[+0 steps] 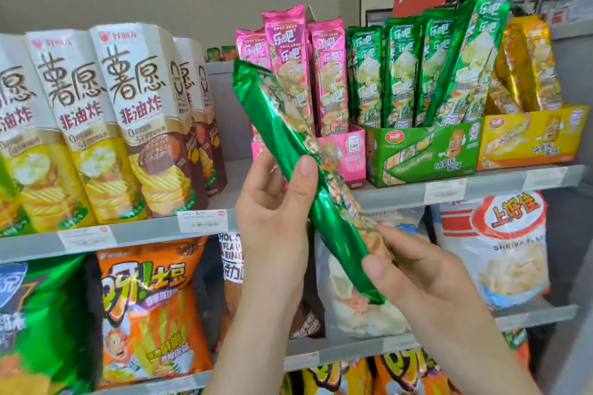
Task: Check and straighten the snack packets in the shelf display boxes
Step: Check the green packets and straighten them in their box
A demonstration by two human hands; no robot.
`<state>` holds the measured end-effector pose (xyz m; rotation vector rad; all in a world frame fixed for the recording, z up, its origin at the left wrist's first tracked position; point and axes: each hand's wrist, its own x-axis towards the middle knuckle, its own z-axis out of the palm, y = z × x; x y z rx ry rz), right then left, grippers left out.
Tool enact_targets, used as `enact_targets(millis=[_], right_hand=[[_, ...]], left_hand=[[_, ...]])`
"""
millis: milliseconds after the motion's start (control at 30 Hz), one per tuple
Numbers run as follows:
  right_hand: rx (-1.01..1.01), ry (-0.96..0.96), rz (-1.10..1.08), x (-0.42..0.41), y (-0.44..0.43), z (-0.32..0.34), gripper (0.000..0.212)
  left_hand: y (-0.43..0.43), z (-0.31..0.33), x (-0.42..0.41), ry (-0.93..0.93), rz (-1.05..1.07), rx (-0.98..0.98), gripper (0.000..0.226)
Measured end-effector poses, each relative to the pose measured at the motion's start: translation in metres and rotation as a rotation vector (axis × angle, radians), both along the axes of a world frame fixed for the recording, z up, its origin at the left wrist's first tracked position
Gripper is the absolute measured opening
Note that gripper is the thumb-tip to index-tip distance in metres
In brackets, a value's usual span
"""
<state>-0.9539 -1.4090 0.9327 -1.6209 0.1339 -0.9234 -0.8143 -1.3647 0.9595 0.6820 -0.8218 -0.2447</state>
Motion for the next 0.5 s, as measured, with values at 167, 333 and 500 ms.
enact_targets(millis=[167, 333, 500], right_hand=[[-0.106, -0.018, -0.129, 0.002, 0.0, -0.005, 0.047], [-0.079, -0.128, -0.265, 0.006, -0.007, -0.008, 0.04], [0.063, -0.217, -0.263, 0.007, -0.016, -0.007, 0.045]], left_hand=[[-0.002, 0.0, -0.002, 0.127, -0.103, -0.04, 0.043], [-0.009, -0.005, -0.005, 0.179, -0.283, -0.046, 0.039], [-0.012, -0.017, -0.01, 0.137, -0.415, -0.005, 0.059]])
